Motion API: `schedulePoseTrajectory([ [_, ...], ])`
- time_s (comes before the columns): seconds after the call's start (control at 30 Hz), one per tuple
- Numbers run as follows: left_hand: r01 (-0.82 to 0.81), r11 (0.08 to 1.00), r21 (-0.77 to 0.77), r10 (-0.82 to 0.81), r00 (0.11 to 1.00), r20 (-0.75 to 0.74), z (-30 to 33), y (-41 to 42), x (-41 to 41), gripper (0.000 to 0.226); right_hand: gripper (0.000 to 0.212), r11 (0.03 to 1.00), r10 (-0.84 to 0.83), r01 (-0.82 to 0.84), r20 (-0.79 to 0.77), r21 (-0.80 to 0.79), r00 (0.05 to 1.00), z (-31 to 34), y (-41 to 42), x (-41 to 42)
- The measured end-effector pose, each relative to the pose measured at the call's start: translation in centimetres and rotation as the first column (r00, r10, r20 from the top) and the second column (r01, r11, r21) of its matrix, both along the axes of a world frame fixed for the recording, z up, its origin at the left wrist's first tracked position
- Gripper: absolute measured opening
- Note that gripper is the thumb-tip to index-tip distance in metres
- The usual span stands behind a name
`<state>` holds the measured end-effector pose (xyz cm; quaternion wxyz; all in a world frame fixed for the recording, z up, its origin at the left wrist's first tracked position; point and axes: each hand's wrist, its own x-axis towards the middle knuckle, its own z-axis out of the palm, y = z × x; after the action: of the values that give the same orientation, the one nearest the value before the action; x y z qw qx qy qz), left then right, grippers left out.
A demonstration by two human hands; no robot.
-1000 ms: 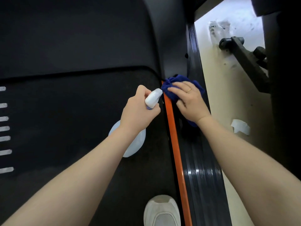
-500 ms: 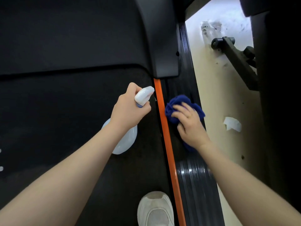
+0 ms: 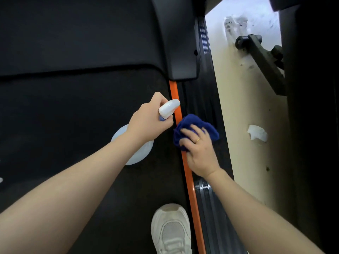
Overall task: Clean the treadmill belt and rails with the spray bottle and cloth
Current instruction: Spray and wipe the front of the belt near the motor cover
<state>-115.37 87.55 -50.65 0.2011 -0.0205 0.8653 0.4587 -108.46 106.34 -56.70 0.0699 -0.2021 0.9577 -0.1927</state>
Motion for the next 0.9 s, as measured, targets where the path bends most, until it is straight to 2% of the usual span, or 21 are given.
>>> schedulePoseTrajectory([
  [0.07, 0.036, 0.999, -0.021, -0.037, 0.999, -0.004, 0.2, 0.2, 0.5, 0.027, 0.032, 0.975, 0.214, -0.215, 0.027, 0.050, 0.977, 0.1, -0.1, 0.4],
  [0.13, 0.055, 0.998, -0.010, -0.055, 0.998, -0.012, 0.4, 0.1, 0.8, 0.027, 0.033, 0.940, 0.335, -0.336, 0.034, 0.061, 0.942, 0.0, 0.7, -1.3],
  [0.17, 0.045, 0.999, 0.006, -0.045, 0.999, -0.018, 0.5, -0.1, 0.9, 0.026, 0.035, 0.947, 0.318, -0.318, 0.020, 0.052, 0.948, -0.1, 1.1, -2.5],
  [0.2, 0.020, 0.999, 0.027, -0.019, 1.000, -0.019, 0.5, -0.4, 0.9, 0.026, 0.036, 0.973, 0.230, -0.230, 0.016, 0.023, 0.973, -0.2, 1.4, -3.9],
  [0.27, -0.015, 0.999, 0.049, 0.015, 1.000, 0.003, 0.1, -1.2, 0.9, 0.026, 0.037, 0.996, -0.083, 0.084, 0.059, -0.011, 0.995, -0.1, 1.3, -6.6],
  [0.33, -0.003, 0.999, 0.034, 0.001, 0.998, 0.070, -0.7, -2.1, 1.3, 0.025, 0.033, 0.952, -0.306, 0.303, 0.116, 0.044, 0.945, 0.0, 0.2, -8.0],
  [0.37, -0.001, 1.000, 0.032, -0.003, 0.995, 0.104, -1.0, -2.5, 1.7, 0.024, 0.032, 0.948, -0.317, 0.312, 0.120, 0.061, 0.941, 0.3, -0.7, -7.7],
  [0.4, -0.010, 0.999, 0.039, 0.005, 0.993, 0.122, -1.1, -2.9, 2.2, 0.024, 0.030, 0.965, -0.261, 0.257, 0.105, 0.051, 0.960, 0.3, -1.5, -6.8],
  [0.47, -0.054, 0.995, 0.078, 0.047, 0.995, 0.091, -0.8, -3.7, 3.1, 0.023, 0.032, 0.999, -0.038, 0.039, 0.051, -0.011, 0.998, -0.2, -3.7, -3.8],
  [0.53, -0.125, 0.985, 0.120, 0.121, 0.992, 0.039, -0.1, -4.6, 4.1, 0.024, 0.029, 0.994, 0.090, -0.077, 0.192, -0.075, 0.977, -1.0, -6.7, -0.2],
  [0.6, -0.235, 0.961, 0.147, 0.236, 0.972, 0.007, 0.7, -6.0, 5.4, 0.026, 0.029, 0.991, -0.025, 0.063, 0.297, -0.119, 0.955, -1.4, -9.0, 1.8],
  [0.7, -0.381, 0.914, 0.140, 0.387, 0.922, -0.012, 1.5, -9.1, 7.6, 0.026, 0.036, 0.908, -0.200, 0.305, 0.343, -0.287, 0.918, 0.1, -11.3, 0.2],
  [0.8, -0.471, 0.879, 0.075, 0.474, 0.880, -0.026, 2.2, -12.9, 10.1, 0.025, 0.038, 0.840, -0.124, 0.315, 0.408, -0.442, 0.904, 2.9, -14.9, -1.6],
  [0.9, -0.590, 0.808, 0.002, 0.589, 0.806, -0.056, 3.2, -17.4, 13.1, 0.024, 0.037, 0.809, 0.063, 0.275, 0.542, -0.519, 0.838, 5.8, -20.6, -1.1],
])
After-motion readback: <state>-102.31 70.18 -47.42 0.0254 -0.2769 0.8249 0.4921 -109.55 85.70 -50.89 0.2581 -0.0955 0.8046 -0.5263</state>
